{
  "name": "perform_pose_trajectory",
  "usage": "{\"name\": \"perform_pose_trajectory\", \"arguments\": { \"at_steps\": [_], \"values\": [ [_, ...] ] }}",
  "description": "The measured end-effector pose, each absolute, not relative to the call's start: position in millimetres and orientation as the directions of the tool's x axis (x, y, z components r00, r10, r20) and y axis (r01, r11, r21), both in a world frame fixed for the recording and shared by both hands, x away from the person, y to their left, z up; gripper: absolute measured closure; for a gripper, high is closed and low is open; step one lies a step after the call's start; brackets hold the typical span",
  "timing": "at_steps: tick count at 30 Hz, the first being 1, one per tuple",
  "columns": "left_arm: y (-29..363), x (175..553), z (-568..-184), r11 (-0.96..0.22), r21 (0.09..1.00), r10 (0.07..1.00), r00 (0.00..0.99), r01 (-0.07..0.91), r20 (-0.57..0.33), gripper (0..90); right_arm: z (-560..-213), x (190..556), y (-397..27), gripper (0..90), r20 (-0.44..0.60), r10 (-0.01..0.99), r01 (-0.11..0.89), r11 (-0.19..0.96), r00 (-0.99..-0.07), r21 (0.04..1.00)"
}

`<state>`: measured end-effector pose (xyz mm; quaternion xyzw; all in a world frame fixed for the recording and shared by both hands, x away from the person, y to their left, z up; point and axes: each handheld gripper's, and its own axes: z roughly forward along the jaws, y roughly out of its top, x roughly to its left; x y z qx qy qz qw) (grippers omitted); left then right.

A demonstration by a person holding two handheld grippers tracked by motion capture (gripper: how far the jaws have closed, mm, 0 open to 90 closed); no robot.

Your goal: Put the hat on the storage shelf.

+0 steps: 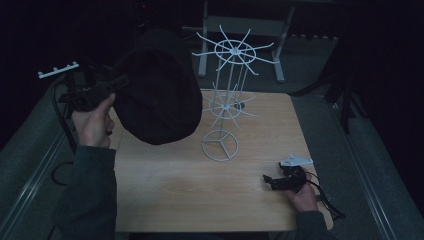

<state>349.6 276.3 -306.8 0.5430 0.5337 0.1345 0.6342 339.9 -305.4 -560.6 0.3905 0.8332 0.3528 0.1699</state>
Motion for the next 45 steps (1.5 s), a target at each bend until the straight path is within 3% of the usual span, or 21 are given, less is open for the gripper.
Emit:
{"name": "perform_pose_trajectory", "arguments": {
  "at_steps": [45],
  "values": [
    [263, 357, -286, 0.461, 0.826, 0.688, 0.459, 0.323, -0.563, 75.0, -561, 340, -305, 12.5, -0.006, 0.771, 0.532, 0.445, -0.637, 0.720]
  ]
}}
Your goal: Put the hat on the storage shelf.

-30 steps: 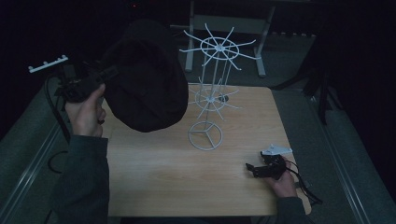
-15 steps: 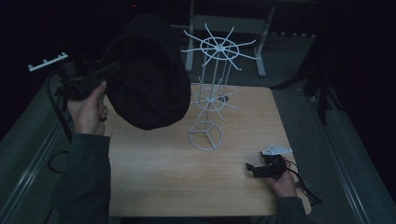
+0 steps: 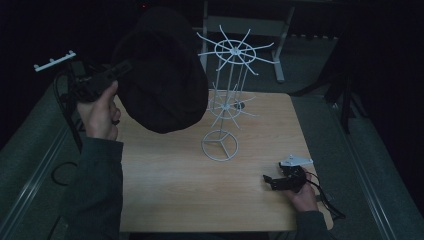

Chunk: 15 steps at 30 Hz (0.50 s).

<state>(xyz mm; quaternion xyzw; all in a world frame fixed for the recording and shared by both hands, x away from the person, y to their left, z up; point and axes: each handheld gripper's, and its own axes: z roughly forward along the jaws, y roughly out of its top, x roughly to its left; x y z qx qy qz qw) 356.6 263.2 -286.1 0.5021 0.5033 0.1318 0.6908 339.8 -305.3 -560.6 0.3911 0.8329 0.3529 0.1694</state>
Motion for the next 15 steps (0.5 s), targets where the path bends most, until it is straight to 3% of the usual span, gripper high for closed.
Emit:
{"name": "perform_pose_trajectory", "arguments": {
  "at_steps": [15],
  "values": [
    [247, 376, -278, 0.509, 0.799, 0.662, 0.449, 0.320, -0.601, 74.7, -561, 340, -305, 12.5, -0.006, 0.770, 0.532, 0.446, -0.638, 0.720]
  ]
}}
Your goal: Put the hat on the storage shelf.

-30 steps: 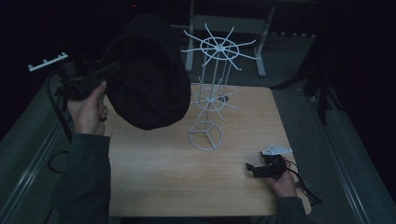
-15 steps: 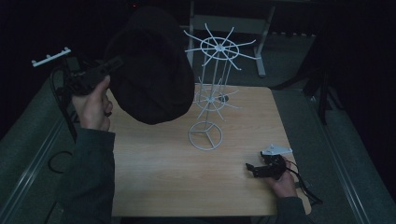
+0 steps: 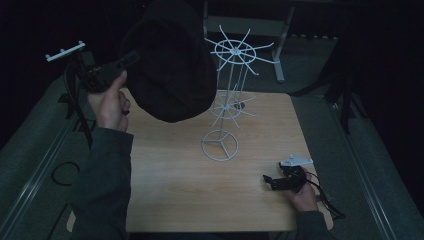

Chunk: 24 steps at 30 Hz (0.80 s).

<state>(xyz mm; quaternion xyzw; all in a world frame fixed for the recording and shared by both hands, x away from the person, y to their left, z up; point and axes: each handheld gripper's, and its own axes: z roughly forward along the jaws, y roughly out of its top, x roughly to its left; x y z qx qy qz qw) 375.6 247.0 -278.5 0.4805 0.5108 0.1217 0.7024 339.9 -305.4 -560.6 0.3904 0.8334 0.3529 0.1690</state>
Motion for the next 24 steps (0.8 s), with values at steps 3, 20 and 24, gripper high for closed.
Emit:
{"name": "perform_pose_trajectory", "arguments": {
  "at_steps": [3, 20, 24],
  "values": [
    [245, 379, -279, 0.532, 0.784, 0.649, 0.441, 0.319, -0.620, 74.7, -561, 340, -306, 12.5, -0.006, 0.769, 0.531, 0.447, -0.639, 0.720],
    [222, 402, -300, 0.519, 0.775, 0.709, 0.327, 0.360, -0.626, 74.2, -561, 340, -306, 12.5, -0.009, 0.768, 0.529, 0.449, -0.640, 0.720],
    [222, 406, -307, 0.514, 0.768, 0.712, 0.310, 0.381, -0.630, 74.3, -561, 340, -306, 12.5, -0.007, 0.768, 0.529, 0.447, -0.640, 0.721]
  ]
}}
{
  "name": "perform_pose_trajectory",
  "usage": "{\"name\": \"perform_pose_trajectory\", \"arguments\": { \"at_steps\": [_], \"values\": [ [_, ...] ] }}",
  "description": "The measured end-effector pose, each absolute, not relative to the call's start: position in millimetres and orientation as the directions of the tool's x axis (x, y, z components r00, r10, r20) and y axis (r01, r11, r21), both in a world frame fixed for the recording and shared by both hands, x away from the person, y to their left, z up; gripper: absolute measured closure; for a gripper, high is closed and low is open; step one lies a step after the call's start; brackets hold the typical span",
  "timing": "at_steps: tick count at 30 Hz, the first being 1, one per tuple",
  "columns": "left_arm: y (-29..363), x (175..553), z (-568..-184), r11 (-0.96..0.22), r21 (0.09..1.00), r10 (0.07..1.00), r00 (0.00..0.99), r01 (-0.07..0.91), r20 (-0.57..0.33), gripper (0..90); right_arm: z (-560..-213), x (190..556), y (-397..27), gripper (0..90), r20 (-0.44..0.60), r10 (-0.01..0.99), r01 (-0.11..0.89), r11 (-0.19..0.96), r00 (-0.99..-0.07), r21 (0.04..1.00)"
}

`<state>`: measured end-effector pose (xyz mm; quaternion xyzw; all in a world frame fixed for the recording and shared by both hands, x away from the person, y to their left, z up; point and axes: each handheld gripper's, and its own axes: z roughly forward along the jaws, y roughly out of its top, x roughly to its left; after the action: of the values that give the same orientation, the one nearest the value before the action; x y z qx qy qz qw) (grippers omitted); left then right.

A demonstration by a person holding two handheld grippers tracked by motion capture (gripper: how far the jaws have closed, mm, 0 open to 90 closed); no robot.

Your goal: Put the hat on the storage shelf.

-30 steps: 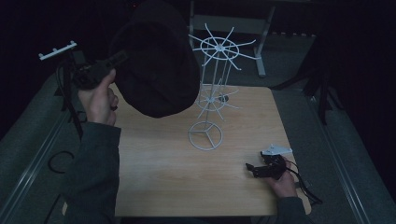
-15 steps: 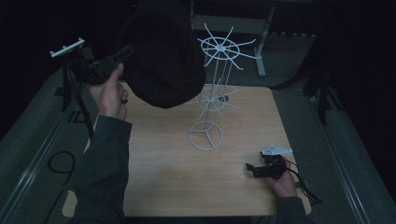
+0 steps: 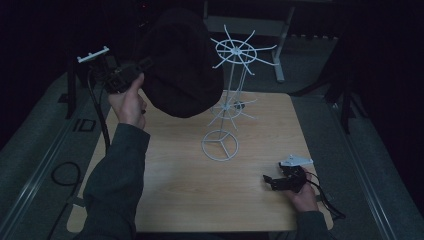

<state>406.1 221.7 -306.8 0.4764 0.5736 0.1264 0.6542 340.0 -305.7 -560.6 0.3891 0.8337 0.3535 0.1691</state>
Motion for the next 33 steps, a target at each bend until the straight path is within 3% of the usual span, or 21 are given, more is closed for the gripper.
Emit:
{"name": "perform_pose_trajectory", "arguments": {
  "at_steps": [10, 30, 32, 33],
  "values": [
    [221, 413, -322, 0.495, 0.757, 0.727, 0.274, 0.426, -0.629, 72.6, -561, 340, -306, 12.5, -0.007, 0.769, 0.528, 0.446, -0.639, 0.723],
    [216, 424, -329, 0.425, 0.760, 0.768, 0.249, 0.491, -0.590, 54.6, -561, 340, -306, 12.5, -0.008, 0.768, 0.527, 0.447, -0.640, 0.723],
    [216, 424, -329, 0.418, 0.765, 0.770, 0.255, 0.491, -0.584, 54.5, -561, 340, -306, 12.5, -0.007, 0.768, 0.527, 0.447, -0.640, 0.723],
    [216, 424, -328, 0.413, 0.770, 0.773, 0.259, 0.487, -0.579, 58.6, -561, 340, -306, 12.5, -0.007, 0.768, 0.528, 0.446, -0.640, 0.723]
  ]
}}
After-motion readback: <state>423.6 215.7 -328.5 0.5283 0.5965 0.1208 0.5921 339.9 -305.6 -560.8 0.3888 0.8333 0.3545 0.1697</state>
